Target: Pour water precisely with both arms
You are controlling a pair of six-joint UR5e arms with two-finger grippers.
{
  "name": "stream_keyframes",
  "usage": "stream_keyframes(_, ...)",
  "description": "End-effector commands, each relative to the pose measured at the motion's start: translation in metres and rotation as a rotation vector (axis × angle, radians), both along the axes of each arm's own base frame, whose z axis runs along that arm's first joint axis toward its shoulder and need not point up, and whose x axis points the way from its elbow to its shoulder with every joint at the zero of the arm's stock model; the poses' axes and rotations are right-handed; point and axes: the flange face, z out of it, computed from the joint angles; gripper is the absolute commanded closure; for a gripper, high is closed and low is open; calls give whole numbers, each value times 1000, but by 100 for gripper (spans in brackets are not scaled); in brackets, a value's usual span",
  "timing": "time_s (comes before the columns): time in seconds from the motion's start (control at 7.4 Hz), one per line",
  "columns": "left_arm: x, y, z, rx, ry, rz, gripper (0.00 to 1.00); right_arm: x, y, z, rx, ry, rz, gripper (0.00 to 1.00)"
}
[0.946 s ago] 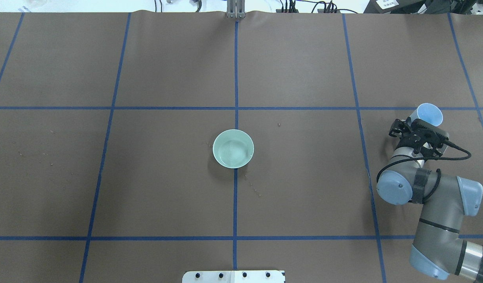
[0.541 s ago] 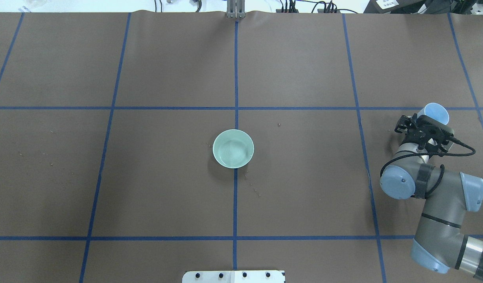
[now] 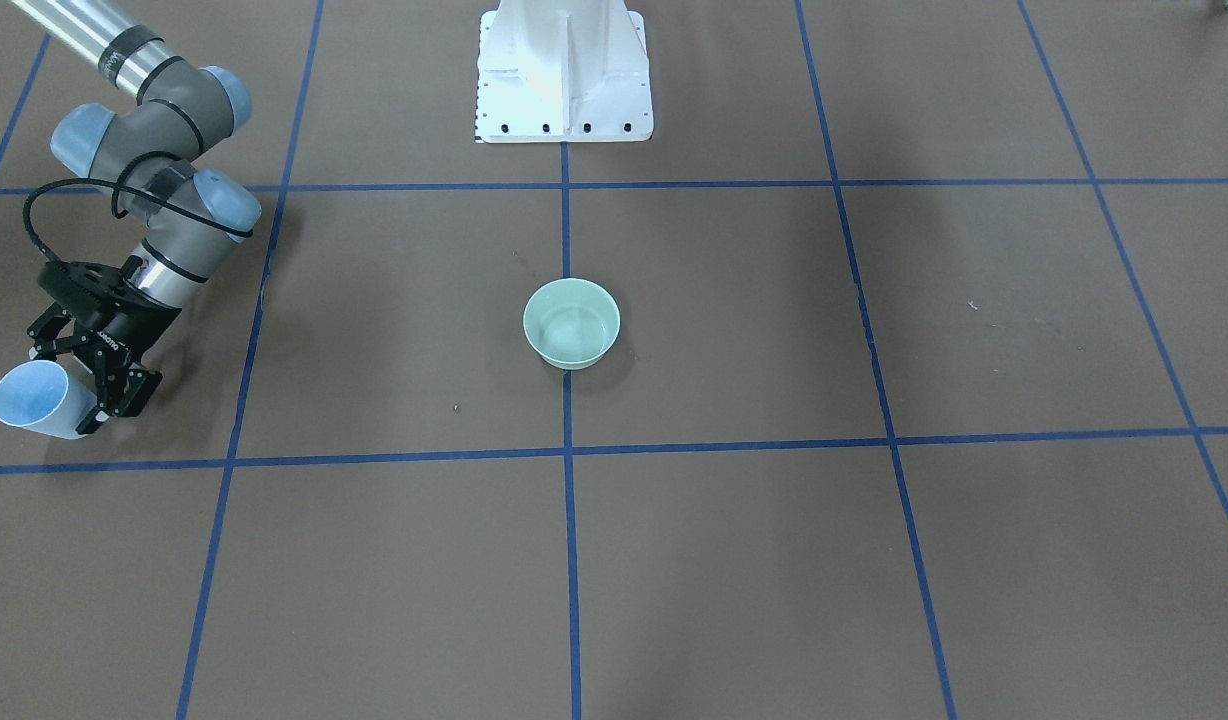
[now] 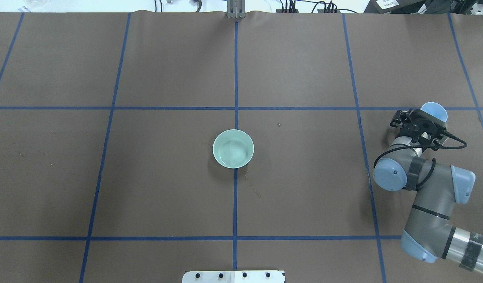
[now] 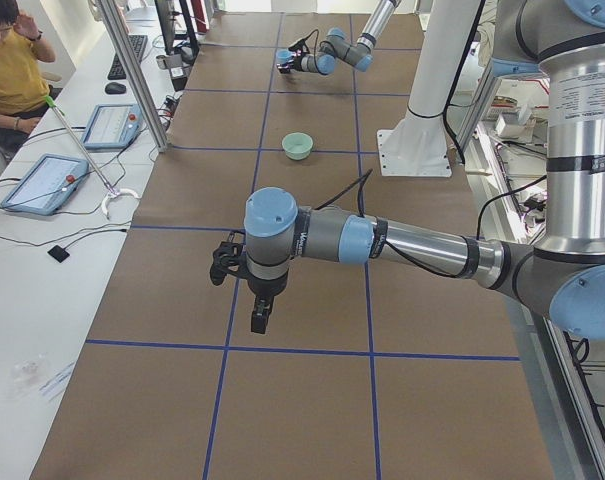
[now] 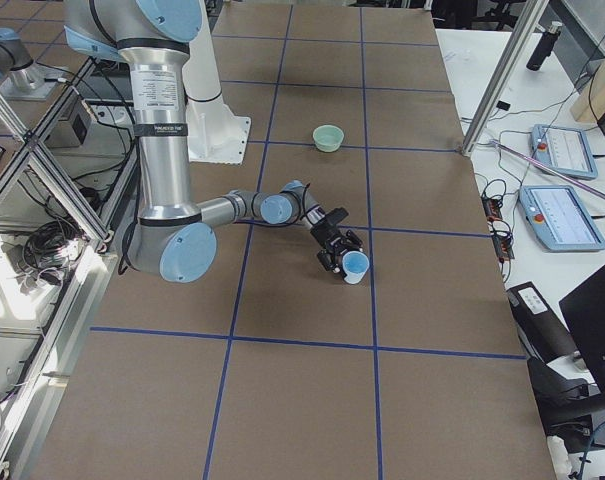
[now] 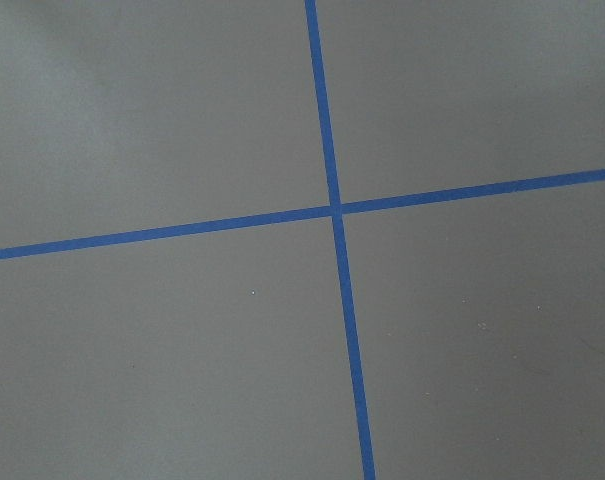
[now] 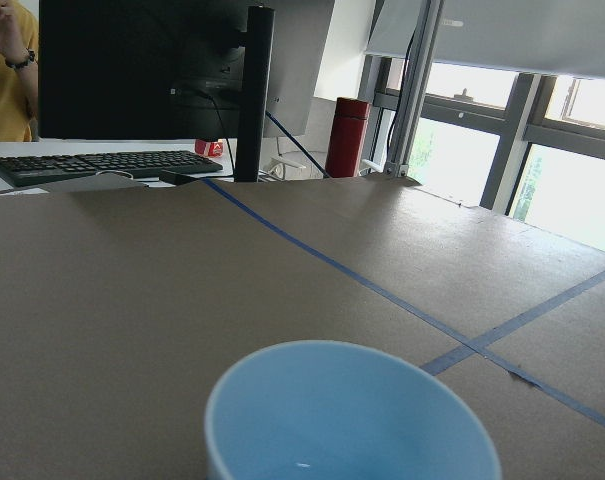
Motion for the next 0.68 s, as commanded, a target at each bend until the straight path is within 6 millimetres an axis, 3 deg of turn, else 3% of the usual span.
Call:
stream_keyframes(0.0,-1,0,0,1,0,0,0,-1,-13,9,-8,17,17,1)
stream_keyframes(0.27,-1,0,0,0,0,-1,0,5,-13,17,-14,30,24,4)
stream_keyframes(0.54,-1,-1,-1,0,0,-3,0,9,-18,16,-12,26,36,46)
